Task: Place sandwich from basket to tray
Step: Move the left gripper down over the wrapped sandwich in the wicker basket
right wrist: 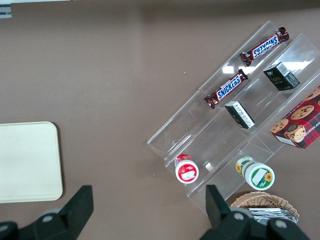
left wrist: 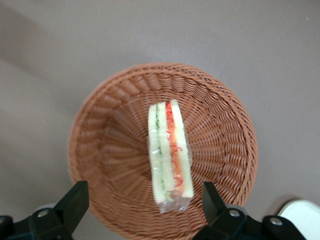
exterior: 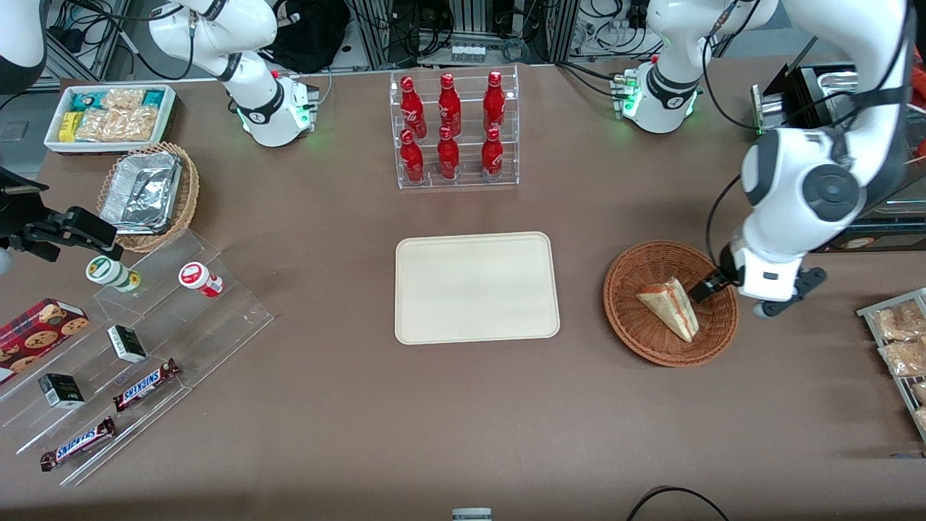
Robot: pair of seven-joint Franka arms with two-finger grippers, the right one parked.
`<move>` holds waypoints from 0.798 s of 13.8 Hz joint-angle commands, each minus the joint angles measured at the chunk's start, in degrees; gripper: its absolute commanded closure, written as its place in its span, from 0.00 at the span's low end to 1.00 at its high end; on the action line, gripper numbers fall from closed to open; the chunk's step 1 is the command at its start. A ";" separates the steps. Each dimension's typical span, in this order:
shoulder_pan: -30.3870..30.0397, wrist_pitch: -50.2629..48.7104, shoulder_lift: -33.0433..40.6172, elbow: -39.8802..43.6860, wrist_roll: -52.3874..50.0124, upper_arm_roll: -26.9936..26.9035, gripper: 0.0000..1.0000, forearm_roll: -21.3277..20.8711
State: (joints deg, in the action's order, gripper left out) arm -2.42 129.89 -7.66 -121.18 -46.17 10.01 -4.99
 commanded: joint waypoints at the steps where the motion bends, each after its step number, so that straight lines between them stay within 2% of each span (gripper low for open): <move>1: 2.05 3.96 0.90 -4.24 -6.47 -0.25 0.00 -0.29; 6: 2.33 4.49 -1.38 -5.92 -7.54 -0.25 0.00 -0.20; 11: 2.50 10.28 -5.25 -6.00 -7.71 -0.25 0.00 -0.20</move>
State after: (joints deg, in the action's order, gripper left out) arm -0.36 137.90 -11.80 -127.06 -52.54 9.96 -4.98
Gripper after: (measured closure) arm 0.000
